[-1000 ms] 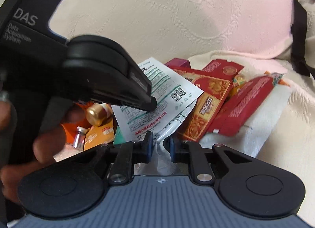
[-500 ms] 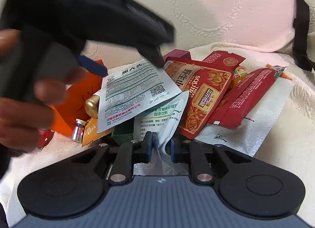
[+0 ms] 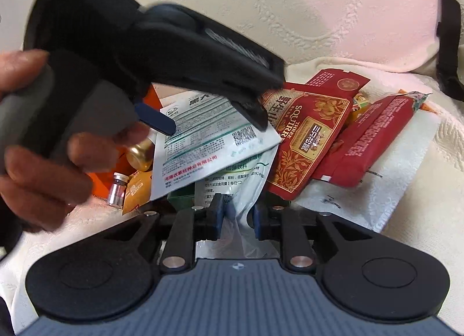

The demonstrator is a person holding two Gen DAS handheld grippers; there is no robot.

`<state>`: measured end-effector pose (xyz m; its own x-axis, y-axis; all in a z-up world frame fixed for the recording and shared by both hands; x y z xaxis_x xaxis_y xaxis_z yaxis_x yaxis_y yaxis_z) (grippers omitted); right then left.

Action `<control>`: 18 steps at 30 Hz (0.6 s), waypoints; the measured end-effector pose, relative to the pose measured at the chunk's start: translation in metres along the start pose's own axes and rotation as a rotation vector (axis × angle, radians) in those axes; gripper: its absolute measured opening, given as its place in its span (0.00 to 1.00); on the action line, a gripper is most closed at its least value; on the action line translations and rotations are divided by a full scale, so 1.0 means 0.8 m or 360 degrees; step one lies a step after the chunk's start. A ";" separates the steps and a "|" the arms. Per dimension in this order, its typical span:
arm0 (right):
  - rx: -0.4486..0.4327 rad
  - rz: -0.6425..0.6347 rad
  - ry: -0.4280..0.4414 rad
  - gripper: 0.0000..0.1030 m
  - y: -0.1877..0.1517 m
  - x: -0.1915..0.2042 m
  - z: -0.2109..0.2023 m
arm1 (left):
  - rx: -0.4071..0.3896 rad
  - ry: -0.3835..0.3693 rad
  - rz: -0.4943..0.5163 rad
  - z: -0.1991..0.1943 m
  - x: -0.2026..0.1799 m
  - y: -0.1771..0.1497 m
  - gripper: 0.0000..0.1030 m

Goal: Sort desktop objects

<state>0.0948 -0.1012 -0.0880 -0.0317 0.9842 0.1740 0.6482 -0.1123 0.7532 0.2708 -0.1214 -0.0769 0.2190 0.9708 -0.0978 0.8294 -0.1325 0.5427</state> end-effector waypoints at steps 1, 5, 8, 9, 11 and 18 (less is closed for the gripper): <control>-0.0002 -0.0012 -0.0013 0.26 0.001 0.001 0.001 | -0.0013 0.0033 0.0021 0.001 -0.004 0.000 1.00; -0.0001 -0.0024 -0.0033 0.26 0.000 0.001 0.001 | -0.0026 0.0066 0.0030 -0.006 0.003 -0.019 0.99; -0.0015 -0.0023 -0.0043 0.25 -0.004 0.002 -0.004 | -0.0050 0.0123 0.0069 -0.012 0.015 -0.045 0.98; -0.0019 -0.0010 -0.0029 0.24 -0.005 0.004 -0.006 | -0.0069 0.0113 0.0072 -0.017 0.018 -0.053 0.97; -0.0025 0.0003 0.0014 0.22 -0.007 0.011 -0.012 | -0.0082 0.0077 0.0049 -0.025 0.020 -0.064 0.85; -0.0045 0.0083 0.0055 0.19 -0.016 0.025 -0.023 | -0.0030 -0.0074 0.0040 -0.044 0.017 -0.079 0.00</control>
<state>0.0722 -0.0828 -0.0827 -0.0249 0.9717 0.2348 0.6280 -0.1676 0.7600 0.2030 -0.0927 -0.0832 0.2639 0.9567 -0.1225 0.8137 -0.1527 0.5609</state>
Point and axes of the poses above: each gripper's, at about its wrist camera, not at the fingertips, and z roughly the way its jaws point, x to its left, y to its top, the point moved 9 cm from there along z, roughly the way its jaws point, and after that the axes turned 10 degrees about -y, right-handed, at the moved point
